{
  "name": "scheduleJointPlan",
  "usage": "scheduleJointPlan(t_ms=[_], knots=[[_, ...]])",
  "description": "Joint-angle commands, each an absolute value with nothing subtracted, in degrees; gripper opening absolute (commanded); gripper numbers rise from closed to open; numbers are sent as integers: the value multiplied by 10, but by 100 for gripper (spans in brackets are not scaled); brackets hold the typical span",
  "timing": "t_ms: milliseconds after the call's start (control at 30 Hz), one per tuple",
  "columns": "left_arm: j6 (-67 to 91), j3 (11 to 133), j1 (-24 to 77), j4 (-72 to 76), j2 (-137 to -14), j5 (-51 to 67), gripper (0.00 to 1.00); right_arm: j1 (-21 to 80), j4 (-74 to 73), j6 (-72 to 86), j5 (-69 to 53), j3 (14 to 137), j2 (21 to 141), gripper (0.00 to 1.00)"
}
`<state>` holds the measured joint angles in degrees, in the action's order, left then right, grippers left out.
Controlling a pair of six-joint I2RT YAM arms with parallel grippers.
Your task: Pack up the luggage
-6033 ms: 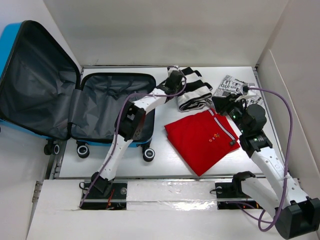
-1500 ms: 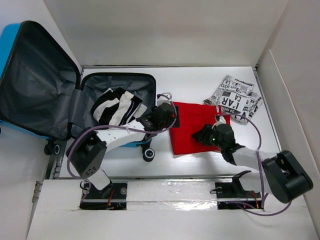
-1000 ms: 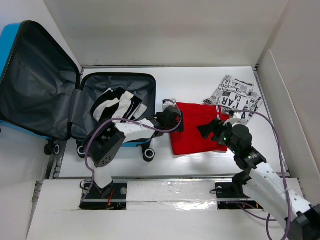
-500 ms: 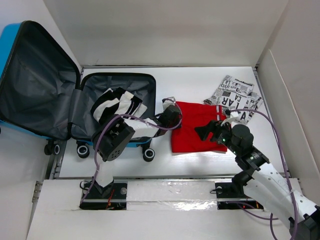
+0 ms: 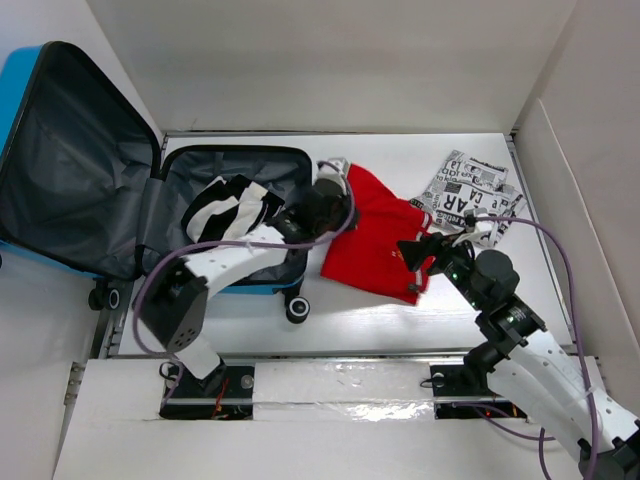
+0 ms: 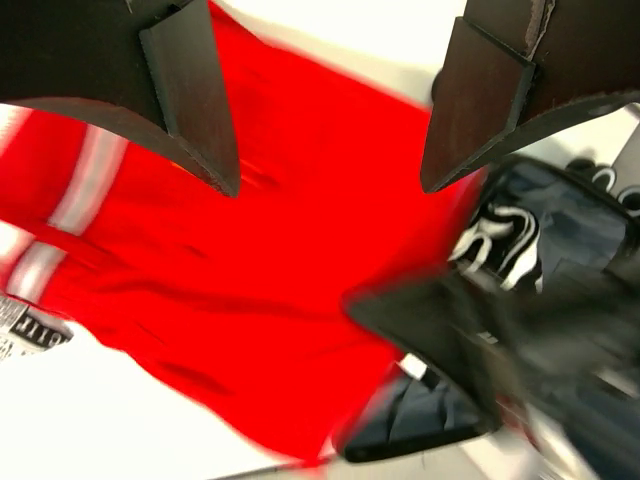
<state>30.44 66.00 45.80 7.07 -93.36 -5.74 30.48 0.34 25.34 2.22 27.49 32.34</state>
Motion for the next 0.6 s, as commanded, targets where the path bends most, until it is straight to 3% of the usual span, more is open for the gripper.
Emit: scheduleJointPlan(t_ms=[0,233,367,567], knots=[[266,714,360,78,-832,-52,0,309,53,241,50,279,339,78],[327,634,149,69,-738,-10,0,294,61,229,48,265,374,78],[383,494,25,105,-672,17,0,288,64,224,48,249,371,78],[403,429,-54,74,-659,5,0,288,43,221,51,250,351,78]])
